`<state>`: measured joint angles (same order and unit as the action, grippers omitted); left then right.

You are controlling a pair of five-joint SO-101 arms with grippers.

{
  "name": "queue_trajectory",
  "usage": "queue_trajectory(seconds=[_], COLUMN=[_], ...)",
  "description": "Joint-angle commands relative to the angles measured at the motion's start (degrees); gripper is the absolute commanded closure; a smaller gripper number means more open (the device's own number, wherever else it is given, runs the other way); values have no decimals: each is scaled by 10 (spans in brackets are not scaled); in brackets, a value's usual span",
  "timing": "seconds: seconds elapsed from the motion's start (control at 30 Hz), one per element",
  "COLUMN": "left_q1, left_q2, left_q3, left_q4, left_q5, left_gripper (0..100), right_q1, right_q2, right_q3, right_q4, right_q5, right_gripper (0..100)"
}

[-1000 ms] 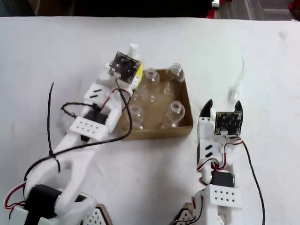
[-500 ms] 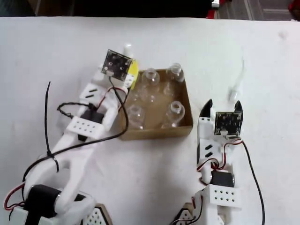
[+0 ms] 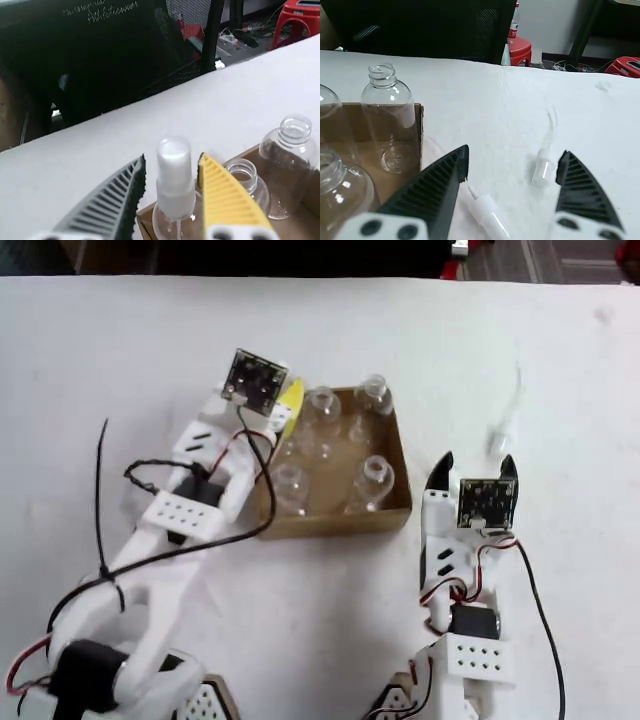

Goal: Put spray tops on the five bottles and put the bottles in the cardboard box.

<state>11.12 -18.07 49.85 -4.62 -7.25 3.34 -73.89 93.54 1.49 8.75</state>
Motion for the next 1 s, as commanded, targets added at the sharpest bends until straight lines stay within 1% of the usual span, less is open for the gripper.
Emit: queue_trajectory(seconds=[0.0,0.1,0.27,0.57,0.67,0.87,0.93,0.97], left_q1=[5,6,6,-8,-10,-6,-15,-31], left_q2=[-78,-102,-102,-14,-45,-202,-255,-282], left_q3=[-14,-14,-14,-62,-62,-66,-66,-67], left_q4=[38,45,40,45,52,187,226,250], left_q5=[11,11,6,11,7,6,4,-3], left_gripper=[837,837,837,849,867,867,867,866], right_q1=[-4,-4,-4,-4,-4,-4,-4,-4], right_q2=[0,0,0,0,0,0,0,0], right_q3=[-4,-4,-4,-4,-4,-4,-4,-4], right_q4=[-16,-16,-16,-16,-16,-16,-16,-16], right_q5=[-2,-2,-2,-2,-2,-2,-2,-2], right_gripper=[738,738,738,738,738,738,738,738])
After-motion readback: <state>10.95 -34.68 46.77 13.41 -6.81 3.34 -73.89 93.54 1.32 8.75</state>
